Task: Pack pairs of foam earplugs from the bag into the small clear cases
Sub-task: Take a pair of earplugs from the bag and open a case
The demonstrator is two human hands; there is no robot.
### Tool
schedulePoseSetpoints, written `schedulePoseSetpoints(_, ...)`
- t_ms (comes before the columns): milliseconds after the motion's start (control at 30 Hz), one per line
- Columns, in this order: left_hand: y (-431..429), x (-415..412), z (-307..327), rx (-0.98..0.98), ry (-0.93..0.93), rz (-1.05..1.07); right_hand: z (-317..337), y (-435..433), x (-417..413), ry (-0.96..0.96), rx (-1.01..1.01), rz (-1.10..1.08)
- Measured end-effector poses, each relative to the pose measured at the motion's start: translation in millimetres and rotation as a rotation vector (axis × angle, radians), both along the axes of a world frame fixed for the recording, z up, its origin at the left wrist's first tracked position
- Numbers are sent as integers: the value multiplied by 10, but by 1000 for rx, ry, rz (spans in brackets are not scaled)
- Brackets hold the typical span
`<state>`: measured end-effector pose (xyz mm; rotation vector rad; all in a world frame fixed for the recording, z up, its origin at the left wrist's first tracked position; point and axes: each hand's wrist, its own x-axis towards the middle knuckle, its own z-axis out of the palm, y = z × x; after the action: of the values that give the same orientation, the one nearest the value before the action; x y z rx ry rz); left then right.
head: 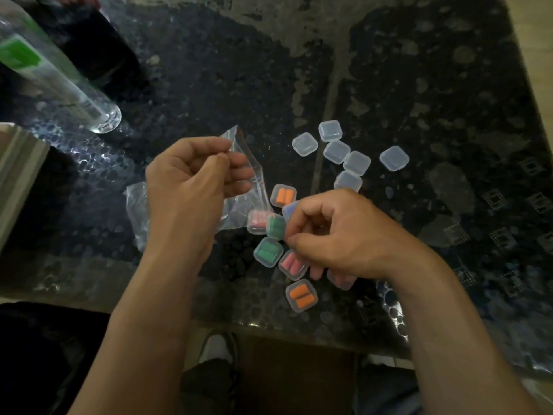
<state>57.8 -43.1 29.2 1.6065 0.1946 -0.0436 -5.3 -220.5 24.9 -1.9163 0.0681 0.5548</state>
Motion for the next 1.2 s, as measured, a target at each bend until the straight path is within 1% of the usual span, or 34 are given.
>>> schedulePoseSetpoints(67,31,6,-13,37,-17,4,-39,27,22,-65,-14,-81)
schedulePoseSetpoints(167,71,18,-17,143,-60,4,-116,59,80,-144,-6,-213)
schedulePoseSetpoints(367,205,29,-39,237,-92,12,-225,255,252,-245,4,-358)
schedulePoseSetpoints(500,464,65,-60,364,-119,103,-293,476,385,-279,16,-393)
schedulePoseSetpoints(567,624,90,-76,499,-120,145,-327,587,439,-287,13,-386)
schedulePoseSetpoints(667,878,136,-103,769,-18,174,-350,716,493,-268,29,-393)
schedulePoseSetpoints(733,1030,178,-152,915,154,148,-343,773,516,-192,94,-407)
schedulePoseSetpoints(767,1081,197,-175,947,263,123,-329,792,524,-126,142,-415)
schedulePoseSetpoints(800,1116,215,-200,944,356,96,-316,807,527,-62,186,-418)
schedulePoseSetpoints(833,1133,230,-221,895,418,66,-305,816,530,-5,215,-409)
schedulePoseSetpoints(900,1128,247,-262,733,484,11,-294,824,533,78,248,-360)
schedulePoseSetpoints(967,1072,236,-268,617,498,-32,-273,825,530,147,290,-317)
schedulePoseSetpoints(1067,1015,226,-288,500,512,-51,-250,825,522,226,321,-285)
schedulePoseSetpoints(1200,959,207,-212,365,490,-56,-216,781,503,210,340,-288)
